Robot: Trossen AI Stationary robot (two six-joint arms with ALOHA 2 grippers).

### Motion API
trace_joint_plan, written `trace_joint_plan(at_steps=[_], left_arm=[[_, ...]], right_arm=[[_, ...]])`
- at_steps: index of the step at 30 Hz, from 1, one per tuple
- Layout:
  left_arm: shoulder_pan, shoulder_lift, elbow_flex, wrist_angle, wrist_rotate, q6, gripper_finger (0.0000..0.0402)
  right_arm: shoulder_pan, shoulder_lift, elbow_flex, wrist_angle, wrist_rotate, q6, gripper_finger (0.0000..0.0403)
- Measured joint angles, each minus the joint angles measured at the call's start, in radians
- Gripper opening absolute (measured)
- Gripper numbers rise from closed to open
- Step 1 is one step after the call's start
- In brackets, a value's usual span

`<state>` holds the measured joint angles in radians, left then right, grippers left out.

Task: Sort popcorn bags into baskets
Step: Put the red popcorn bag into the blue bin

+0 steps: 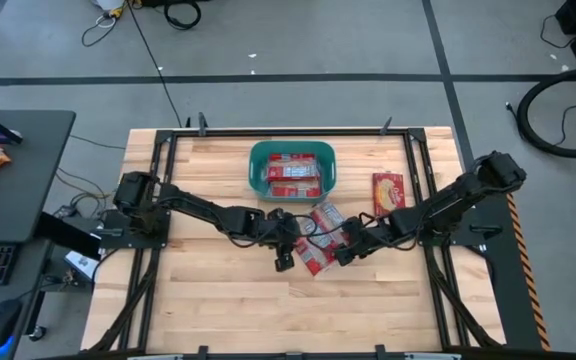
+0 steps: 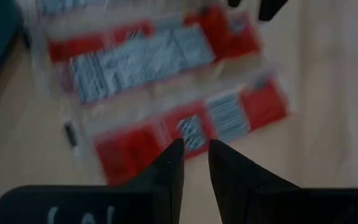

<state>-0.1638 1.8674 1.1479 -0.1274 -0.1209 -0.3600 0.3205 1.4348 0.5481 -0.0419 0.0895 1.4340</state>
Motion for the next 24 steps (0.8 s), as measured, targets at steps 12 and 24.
trace_joint_plan(at_steps=[12,24], left_arm=[[0.002,0.102,-0.006,0.055,0.014,0.012,0.008],[0.002,0.069,0.001,-0.05,0.06,0.057,0.0068]], right_arm=[[0.012,0.082,-0.002,0.176,-0.007,0.063,0.0224],[0.013,0.097,0.03,0.185,0.004,0.029,0.0214]])
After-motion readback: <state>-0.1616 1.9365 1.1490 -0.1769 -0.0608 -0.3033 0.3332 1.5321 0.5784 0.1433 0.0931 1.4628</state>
